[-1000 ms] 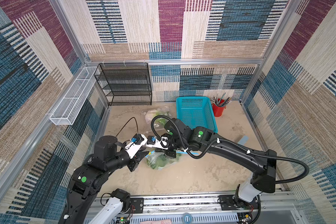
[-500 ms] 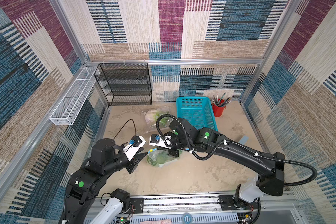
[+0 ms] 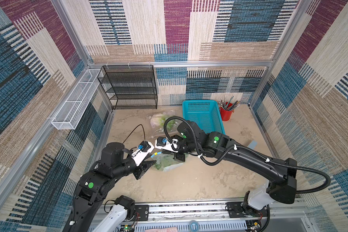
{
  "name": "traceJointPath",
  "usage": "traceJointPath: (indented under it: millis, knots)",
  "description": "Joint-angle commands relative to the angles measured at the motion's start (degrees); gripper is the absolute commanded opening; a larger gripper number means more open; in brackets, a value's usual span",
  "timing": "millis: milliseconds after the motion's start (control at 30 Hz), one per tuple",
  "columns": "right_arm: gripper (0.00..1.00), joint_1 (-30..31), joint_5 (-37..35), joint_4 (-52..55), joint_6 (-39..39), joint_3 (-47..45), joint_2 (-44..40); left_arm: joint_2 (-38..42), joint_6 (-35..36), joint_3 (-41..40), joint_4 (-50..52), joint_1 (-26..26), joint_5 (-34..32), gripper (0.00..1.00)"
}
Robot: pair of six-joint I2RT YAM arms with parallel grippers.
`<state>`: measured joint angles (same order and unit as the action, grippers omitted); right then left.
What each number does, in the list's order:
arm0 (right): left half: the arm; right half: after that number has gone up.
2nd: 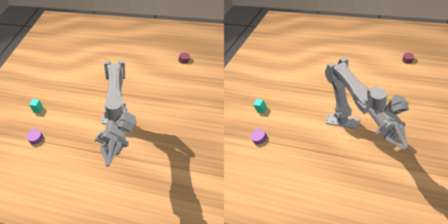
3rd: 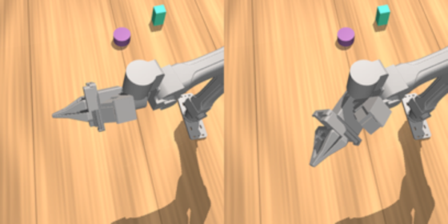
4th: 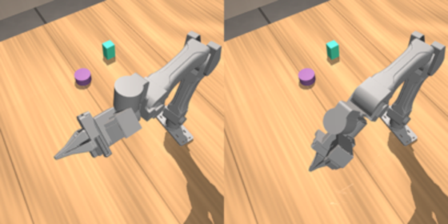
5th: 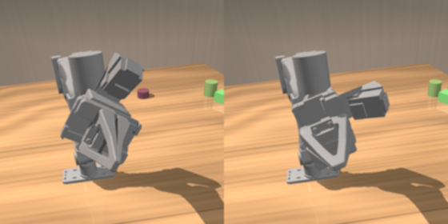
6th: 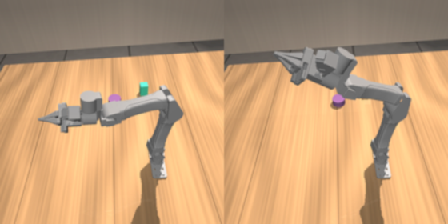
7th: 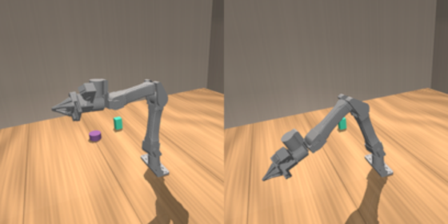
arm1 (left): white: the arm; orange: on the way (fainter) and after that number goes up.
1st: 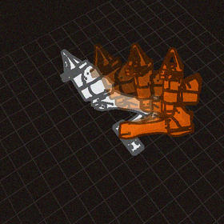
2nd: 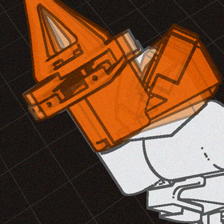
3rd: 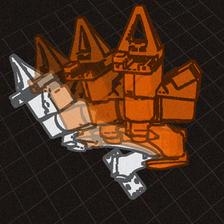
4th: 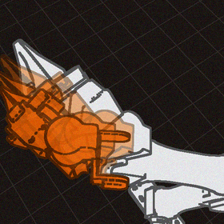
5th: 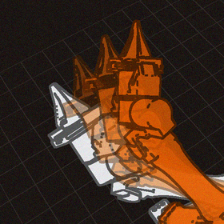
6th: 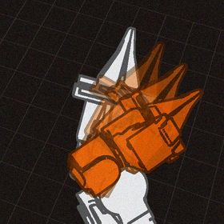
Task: Open the zip-top bag and take out the chinese cabbages
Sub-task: Adjust the zipper food storage bag at the center of the board.
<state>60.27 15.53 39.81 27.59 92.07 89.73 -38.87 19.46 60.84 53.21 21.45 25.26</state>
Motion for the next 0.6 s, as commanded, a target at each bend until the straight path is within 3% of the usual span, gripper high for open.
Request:
traceJointPath:
  millis: [0,167,367,467,567]
  knots:
    - [0.0,-0.07,1.33,-2.2,-0.63,-0.07,-0.52,0.58,-0.13,-0.7,-3.09,0.0,-2.54,0.4]
    - [0.0,-0.24,1.85,-2.24,-0.61,-0.12,-0.48,1.14,-0.3,-2.19,-6.11,-0.02,-4.07,0.39]
    - [0.0,-0.22,1.96,-2.02,-0.53,0.04,-0.31,0.91,-1.0,-2.86,-8.68,-0.04,-1.83,0.26]
    - [0.0,-0.18,1.99,-1.93,-0.53,0.12,-0.24,0.72,-1.09,-3.1,-9.26,-0.01,-0.53,0.12]
    - [0.0,-0.21,1.96,-1.84,-0.56,0.12,-0.35,0.43,-1.01,-3.02,-8.89,-0.05,0.3,0.08]
